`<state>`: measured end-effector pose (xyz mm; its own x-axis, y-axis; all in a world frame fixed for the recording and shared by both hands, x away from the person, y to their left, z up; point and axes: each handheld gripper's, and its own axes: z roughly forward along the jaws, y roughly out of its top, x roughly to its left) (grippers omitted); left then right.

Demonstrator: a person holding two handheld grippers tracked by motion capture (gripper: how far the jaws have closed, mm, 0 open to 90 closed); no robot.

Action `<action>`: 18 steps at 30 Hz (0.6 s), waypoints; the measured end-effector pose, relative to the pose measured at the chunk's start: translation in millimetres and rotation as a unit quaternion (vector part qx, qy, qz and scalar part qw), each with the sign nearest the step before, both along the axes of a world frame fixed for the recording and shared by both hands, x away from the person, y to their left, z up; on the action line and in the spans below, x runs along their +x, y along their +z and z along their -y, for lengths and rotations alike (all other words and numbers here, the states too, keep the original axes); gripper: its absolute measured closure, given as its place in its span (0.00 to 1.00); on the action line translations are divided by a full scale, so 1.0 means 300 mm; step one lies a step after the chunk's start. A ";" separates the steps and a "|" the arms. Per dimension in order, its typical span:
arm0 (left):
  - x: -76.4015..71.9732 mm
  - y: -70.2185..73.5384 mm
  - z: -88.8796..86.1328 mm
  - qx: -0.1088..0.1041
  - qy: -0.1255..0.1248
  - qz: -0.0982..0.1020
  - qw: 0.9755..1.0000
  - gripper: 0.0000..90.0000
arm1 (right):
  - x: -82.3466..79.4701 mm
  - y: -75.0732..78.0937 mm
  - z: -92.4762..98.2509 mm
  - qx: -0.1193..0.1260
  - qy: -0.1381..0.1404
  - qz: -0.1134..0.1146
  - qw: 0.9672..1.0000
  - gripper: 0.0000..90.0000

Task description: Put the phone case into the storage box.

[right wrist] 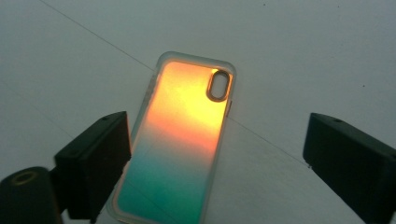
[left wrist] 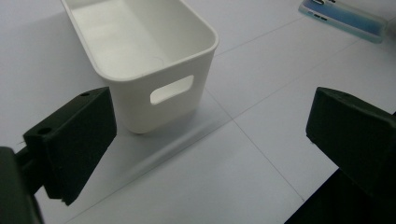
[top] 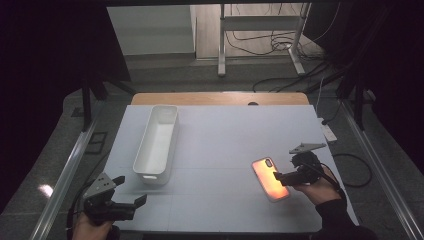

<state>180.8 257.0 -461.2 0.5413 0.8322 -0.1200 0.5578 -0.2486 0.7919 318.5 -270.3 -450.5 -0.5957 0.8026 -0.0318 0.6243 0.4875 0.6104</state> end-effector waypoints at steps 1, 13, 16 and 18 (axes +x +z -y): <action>0.000 0.000 0.000 0.000 0.000 0.000 1.000 0.03 | 0.000 -0.001 0.000 0.000 -0.002 0.002 1.000 0.03; 0.000 0.000 -0.001 -0.001 0.000 0.000 1.000 0.03 | 0.005 -0.012 0.006 0.011 -0.012 0.011 1.000 0.00; 0.000 0.000 -0.001 -0.001 0.000 0.000 1.000 0.03 | 0.009 -0.022 0.011 0.011 -0.016 0.008 1.000 0.00; 0.000 0.000 0.000 -0.001 -0.001 0.000 1.000 0.03 | 0.012 -0.030 0.013 0.011 -0.017 0.006 1.000 0.00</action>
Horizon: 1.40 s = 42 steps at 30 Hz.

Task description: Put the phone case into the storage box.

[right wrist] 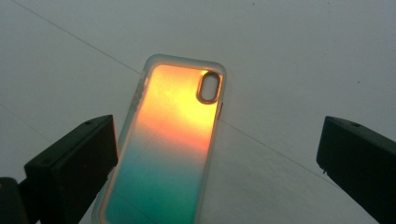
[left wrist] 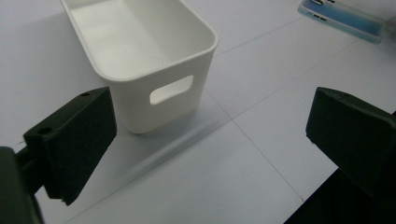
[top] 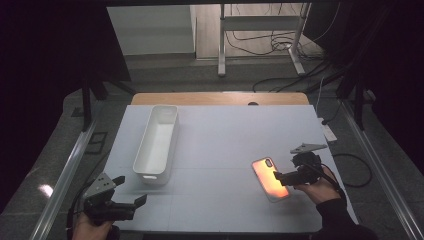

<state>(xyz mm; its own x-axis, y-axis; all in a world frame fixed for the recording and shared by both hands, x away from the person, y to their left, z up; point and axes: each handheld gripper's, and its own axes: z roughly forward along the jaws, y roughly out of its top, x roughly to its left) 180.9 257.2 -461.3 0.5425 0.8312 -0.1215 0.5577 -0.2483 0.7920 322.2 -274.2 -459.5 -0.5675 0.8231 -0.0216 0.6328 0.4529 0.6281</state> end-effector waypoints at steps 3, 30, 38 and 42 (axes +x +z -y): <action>0.000 0.000 0.000 0.000 0.000 0.000 1.000 0.03 | 0.004 -0.012 0.003 0.001 0.000 -0.004 1.000 0.00; 0.000 0.000 -0.001 0.000 -0.001 0.000 1.000 0.03 | 0.068 -0.164 0.007 -0.058 -0.004 -0.085 0.995 0.00; 0.000 0.000 0.000 0.000 -0.001 0.000 1.000 0.03 | 0.069 -0.165 0.010 -0.061 -0.004 -0.097 0.993 0.05; 0.000 0.000 0.000 0.001 -0.001 0.001 1.000 0.03 | 0.068 -0.155 0.013 -0.058 0.001 -0.098 0.993 0.16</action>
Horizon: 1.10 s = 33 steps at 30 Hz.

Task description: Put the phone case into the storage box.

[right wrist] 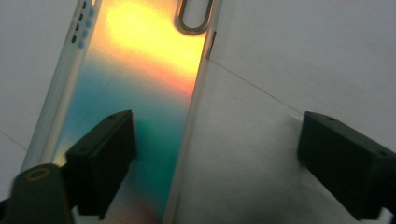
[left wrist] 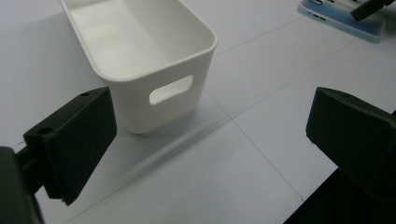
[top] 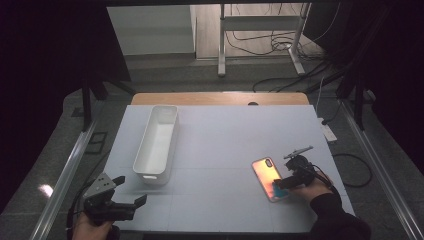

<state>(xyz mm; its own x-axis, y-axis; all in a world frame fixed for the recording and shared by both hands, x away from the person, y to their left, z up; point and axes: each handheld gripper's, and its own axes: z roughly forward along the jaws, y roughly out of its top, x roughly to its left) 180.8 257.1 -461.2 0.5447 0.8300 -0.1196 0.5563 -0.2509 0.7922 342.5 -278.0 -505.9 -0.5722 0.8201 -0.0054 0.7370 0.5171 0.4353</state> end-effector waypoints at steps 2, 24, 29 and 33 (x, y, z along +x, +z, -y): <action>0.000 0.000 0.001 0.000 0.000 0.000 1.000 0.03 | -0.002 0.012 0.000 0.002 0.009 -0.002 1.000 0.29; -0.001 0.000 0.002 0.001 -0.001 0.000 1.000 0.03 | 0.011 0.038 -0.002 0.040 -0.006 -0.061 0.997 0.95; -0.001 0.000 0.002 0.002 -0.001 0.001 1.000 0.03 | 0.012 0.042 -0.014 0.029 -0.010 -0.062 0.998 0.97; -0.001 0.000 0.002 0.002 -0.001 0.001 1.000 0.03 | 0.011 0.042 -0.008 0.034 -0.014 -0.061 0.997 0.98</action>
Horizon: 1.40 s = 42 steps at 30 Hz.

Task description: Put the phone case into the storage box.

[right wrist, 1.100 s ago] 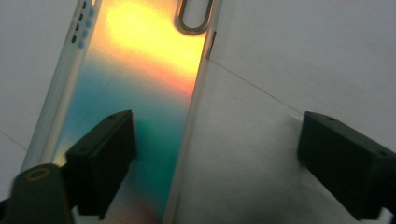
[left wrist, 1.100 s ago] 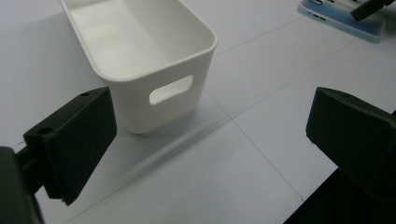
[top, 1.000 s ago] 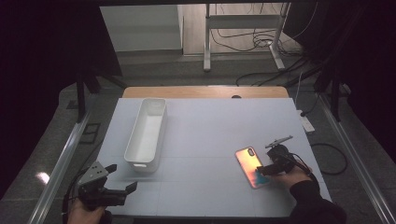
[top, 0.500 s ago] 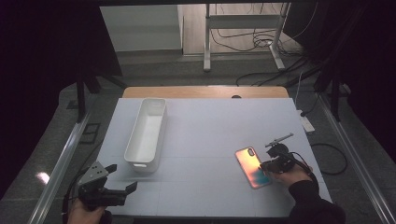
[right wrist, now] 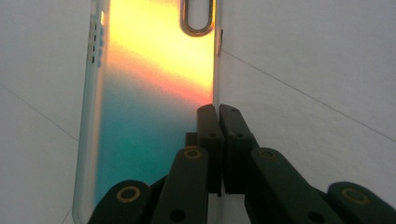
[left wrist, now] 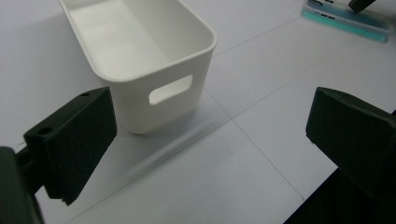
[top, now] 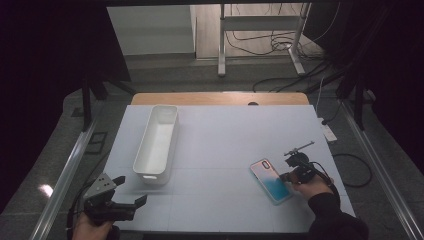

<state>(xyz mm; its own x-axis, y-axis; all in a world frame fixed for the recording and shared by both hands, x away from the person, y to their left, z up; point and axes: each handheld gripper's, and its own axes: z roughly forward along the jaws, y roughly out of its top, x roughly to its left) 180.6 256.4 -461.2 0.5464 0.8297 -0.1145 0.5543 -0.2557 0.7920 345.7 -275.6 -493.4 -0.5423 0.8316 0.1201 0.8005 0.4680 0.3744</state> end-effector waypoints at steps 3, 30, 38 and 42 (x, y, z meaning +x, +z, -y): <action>0.001 0.000 0.000 0.000 0.000 0.000 1.000 0.03 | -0.001 0.001 0.000 0.000 0.001 0.001 1.000 0.98; 0.007 0.000 -0.014 -0.023 -0.013 -0.007 1.000 0.01 | -0.037 0.105 0.004 0.047 0.020 0.088 0.995 0.97; 0.012 0.004 -0.005 -0.031 -0.023 -0.003 0.999 0.00 | -0.045 0.127 -0.003 0.055 0.021 0.105 0.993 0.97; 0.017 0.011 0.008 -0.028 -0.027 0.001 0.999 0.00 | -0.047 0.135 -0.006 0.059 0.022 0.111 0.992 0.97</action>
